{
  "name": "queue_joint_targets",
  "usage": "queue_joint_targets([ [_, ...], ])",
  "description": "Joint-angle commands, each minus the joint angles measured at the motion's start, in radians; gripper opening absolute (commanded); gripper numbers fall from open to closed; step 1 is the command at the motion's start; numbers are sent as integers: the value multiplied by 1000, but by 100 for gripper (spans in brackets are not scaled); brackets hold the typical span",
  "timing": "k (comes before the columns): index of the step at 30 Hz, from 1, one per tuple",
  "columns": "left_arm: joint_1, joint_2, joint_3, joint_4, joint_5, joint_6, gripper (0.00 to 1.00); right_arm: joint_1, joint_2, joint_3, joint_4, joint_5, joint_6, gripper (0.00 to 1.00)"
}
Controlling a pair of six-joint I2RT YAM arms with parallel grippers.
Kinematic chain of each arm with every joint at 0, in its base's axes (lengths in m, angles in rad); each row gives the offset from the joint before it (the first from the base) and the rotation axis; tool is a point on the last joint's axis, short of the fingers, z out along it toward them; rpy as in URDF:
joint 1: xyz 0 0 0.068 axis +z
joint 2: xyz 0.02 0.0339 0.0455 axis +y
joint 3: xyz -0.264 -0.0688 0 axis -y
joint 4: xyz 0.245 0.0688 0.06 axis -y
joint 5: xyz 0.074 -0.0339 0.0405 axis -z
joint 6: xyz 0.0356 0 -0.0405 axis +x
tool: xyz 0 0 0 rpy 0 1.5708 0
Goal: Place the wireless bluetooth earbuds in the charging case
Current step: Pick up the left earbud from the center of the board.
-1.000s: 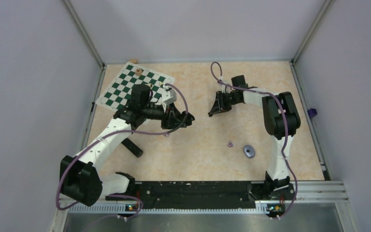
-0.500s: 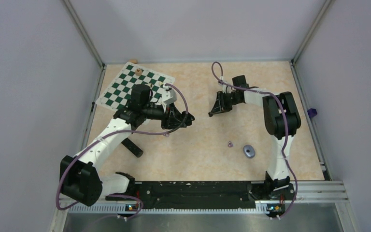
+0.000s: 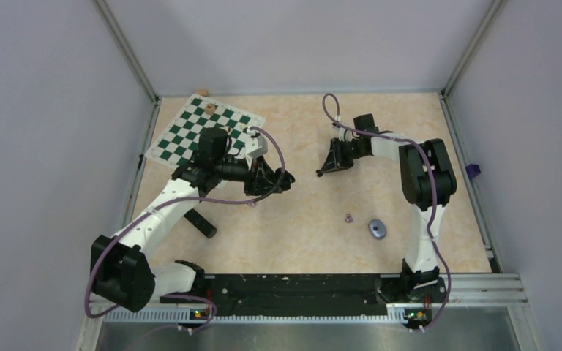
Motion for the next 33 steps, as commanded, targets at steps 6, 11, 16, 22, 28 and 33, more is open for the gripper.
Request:
queue_joint_targets([
  [6,-5,-31,13,18,10,16,0,-16,14,-21,4,-15,5,21],
  [11,-5,-32,15,17,11,15,0,-43,19,-27,29,-67,30,20],
  [16,-4,-30,16,16,12,15,0,-52,19,-34,37,-84,36,20],
  [22,-5,-29,19,14,13,15,0,-47,23,-34,44,-81,40,20],
  [28,-6,-28,21,13,15,15,0,-27,30,-30,43,-73,37,20],
  [33,-5,-28,21,12,14,17,0,-14,34,-27,39,-66,32,21],
])
